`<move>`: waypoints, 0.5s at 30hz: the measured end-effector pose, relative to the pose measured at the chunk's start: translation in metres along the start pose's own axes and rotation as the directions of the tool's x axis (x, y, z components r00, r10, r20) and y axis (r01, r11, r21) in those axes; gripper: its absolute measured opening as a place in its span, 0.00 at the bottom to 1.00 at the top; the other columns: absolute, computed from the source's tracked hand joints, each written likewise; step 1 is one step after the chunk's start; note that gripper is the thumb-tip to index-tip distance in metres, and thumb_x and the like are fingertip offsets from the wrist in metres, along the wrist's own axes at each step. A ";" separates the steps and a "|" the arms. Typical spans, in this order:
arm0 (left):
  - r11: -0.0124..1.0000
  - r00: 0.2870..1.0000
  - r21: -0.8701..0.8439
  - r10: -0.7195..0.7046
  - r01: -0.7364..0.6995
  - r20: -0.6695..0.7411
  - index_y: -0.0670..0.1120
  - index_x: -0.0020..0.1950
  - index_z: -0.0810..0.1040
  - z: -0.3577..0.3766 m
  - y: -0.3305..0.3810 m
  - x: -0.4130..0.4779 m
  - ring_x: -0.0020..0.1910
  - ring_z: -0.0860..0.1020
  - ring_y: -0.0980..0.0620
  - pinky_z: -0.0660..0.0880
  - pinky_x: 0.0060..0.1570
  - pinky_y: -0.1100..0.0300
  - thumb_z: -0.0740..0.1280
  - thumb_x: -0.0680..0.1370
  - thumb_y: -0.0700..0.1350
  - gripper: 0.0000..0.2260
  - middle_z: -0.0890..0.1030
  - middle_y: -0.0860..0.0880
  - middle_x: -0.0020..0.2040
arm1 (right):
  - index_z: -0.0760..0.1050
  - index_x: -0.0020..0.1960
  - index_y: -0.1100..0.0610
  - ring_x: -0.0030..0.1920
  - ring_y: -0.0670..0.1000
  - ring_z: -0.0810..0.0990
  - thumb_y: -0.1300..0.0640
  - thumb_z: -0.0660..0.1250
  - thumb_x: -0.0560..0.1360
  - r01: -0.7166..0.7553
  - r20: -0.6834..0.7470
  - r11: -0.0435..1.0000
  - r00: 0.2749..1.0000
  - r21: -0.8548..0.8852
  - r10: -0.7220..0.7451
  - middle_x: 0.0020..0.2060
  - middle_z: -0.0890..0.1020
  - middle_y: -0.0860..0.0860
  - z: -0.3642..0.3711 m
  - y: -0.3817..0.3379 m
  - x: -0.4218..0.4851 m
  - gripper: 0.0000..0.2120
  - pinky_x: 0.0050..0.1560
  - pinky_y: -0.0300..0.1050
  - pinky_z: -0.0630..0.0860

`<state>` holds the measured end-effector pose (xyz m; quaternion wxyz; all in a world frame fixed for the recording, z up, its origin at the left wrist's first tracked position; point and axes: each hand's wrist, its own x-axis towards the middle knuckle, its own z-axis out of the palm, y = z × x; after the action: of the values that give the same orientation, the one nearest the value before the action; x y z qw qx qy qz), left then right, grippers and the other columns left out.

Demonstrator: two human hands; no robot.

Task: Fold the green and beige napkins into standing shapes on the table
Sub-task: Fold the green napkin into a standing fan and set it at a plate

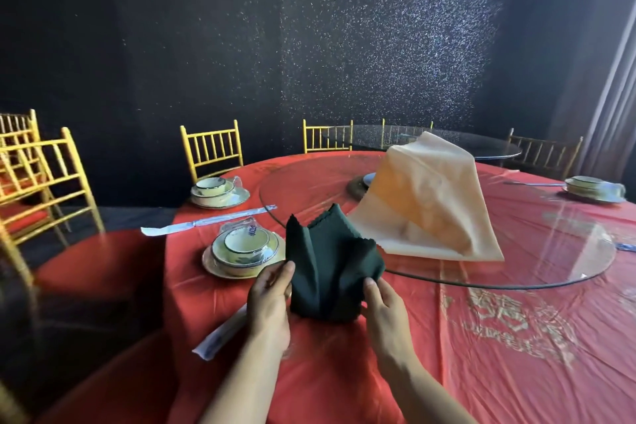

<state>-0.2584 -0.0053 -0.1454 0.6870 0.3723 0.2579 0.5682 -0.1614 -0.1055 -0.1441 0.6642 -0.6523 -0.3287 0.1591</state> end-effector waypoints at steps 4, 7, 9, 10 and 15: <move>0.999 0.991 0.011 -0.030 0.032 -0.133 0.44 0.43 0.78 0.002 -0.003 0.003 0.41 0.74 0.50 0.69 0.41 0.59 0.66 0.75 0.36 0.05 0.78 0.48 0.40 | 0.75 0.40 0.58 0.39 0.52 0.75 0.59 0.57 0.78 -0.096 0.004 0.985 0.995 0.144 0.097 0.36 0.77 0.54 -0.010 -0.006 -0.005 0.11 0.43 0.52 0.74; 0.998 0.981 0.042 -0.040 0.049 -0.189 0.40 0.49 0.79 -0.003 -0.006 0.008 0.49 0.75 0.45 0.69 0.50 0.54 0.66 0.75 0.36 0.04 0.79 0.46 0.44 | 0.74 0.41 0.62 0.36 0.51 0.74 0.63 0.55 0.78 -0.130 0.008 0.983 0.991 0.132 0.130 0.34 0.76 0.55 -0.016 -0.008 -0.006 0.12 0.36 0.43 0.71; 0.991 0.979 0.116 -0.040 0.064 -0.198 0.43 0.44 0.78 -0.007 -0.007 0.011 0.48 0.74 0.46 0.68 0.48 0.54 0.66 0.75 0.37 0.03 0.79 0.45 0.44 | 0.74 0.42 0.63 0.36 0.52 0.77 0.65 0.54 0.78 -0.178 0.024 0.972 0.984 0.151 0.176 0.35 0.77 0.56 -0.018 -0.010 -0.006 0.12 0.31 0.39 0.74; 0.987 0.977 0.140 -0.049 0.079 -0.206 0.43 0.43 0.78 -0.009 -0.008 0.012 0.47 0.74 0.46 0.68 0.46 0.54 0.66 0.75 0.37 0.03 0.79 0.45 0.44 | 0.74 0.43 0.64 0.37 0.53 0.78 0.65 0.54 0.78 -0.204 0.034 0.965 0.979 0.166 0.201 0.37 0.78 0.57 -0.019 -0.011 -0.006 0.11 0.28 0.38 0.74; 0.982 0.963 0.148 -0.079 0.120 -0.258 0.47 0.37 0.75 -0.010 -0.006 0.017 0.43 0.73 0.47 0.67 0.40 0.57 0.65 0.75 0.37 0.09 0.77 0.49 0.38 | 0.71 0.46 0.65 0.36 0.53 0.78 0.68 0.52 0.77 -0.283 0.110 0.924 0.959 0.259 0.262 0.37 0.76 0.58 -0.019 -0.021 -0.013 0.10 0.26 0.39 0.77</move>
<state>-0.2592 0.0132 -0.1546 0.6440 0.3387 0.4065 0.5526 -0.1634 -0.1300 -0.1257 0.7063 -0.5880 -0.2339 0.3173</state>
